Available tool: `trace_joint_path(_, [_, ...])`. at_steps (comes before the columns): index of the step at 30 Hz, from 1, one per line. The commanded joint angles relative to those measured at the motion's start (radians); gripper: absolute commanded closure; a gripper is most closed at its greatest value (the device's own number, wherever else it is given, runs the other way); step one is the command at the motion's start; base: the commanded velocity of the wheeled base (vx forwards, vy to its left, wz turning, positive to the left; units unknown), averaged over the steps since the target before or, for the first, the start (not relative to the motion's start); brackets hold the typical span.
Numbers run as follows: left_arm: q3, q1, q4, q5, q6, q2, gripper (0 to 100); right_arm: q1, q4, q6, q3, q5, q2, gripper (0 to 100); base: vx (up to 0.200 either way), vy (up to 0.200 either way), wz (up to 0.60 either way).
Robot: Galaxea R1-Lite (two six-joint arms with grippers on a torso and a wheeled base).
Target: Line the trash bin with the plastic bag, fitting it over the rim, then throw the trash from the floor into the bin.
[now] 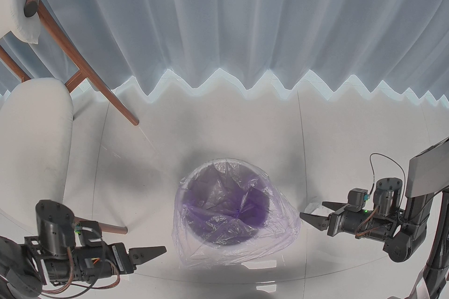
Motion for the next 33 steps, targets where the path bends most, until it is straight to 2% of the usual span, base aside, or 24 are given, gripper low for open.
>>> trace_joint_path(1, [-0.128,0.092,-0.082,-0.014,0.001,0.332,0,-0.048,-0.018,0.075,0.027,-0.081,-0.172,0,0.0,0.0,0.0])
trace_joint_path(3, [-0.135,0.093,-0.128,-0.013,0.004,0.396,0,-0.045,-0.018,0.079,0.023,-0.107,-0.188,0,0.0,0.0,0.0])
trace_joint_path(6, [-0.147,0.098,-0.191,-0.011,0.006,0.476,0,-0.036,-0.018,0.082,0.028,-0.111,-0.207,0,0.0,0.0,0.0])
trace_joint_path(12, [-0.179,0.049,-0.48,0.016,0.003,0.703,0,-0.025,-0.018,0.132,0.063,-0.115,-0.245,0,0.0,0.0,0.0])
trace_joint_path(14, [-0.17,0.038,-0.576,0.016,-0.002,0.732,0,-0.025,-0.018,0.134,0.073,-0.115,-0.248,0,0.0,0.0,0.0])
trace_joint_path(15, [-0.156,0.027,-0.669,0.016,-0.003,0.766,0,-0.025,-0.018,0.135,0.079,-0.115,-0.259,0,0.0,0.0,0.0])
trace_joint_path(18, [-0.125,0.01,-0.8,0.016,-0.002,0.843,0,-0.025,-0.018,0.155,0.085,-0.115,-0.28,0,0.0,0.0,0.0])
trace_joint_path(28, [0.004,0.001,-0.806,0.012,0.003,0.788,0,-0.025,-0.018,0.187,0.082,-0.115,-0.288,0,0.0,0.0,0.0])
trace_joint_path(33, [-0.03,-0.002,-0.807,0.021,0.004,0.841,0,-0.023,-0.018,0.187,0.073,-0.115,-0.29,0,0.0,0.0,0.0])
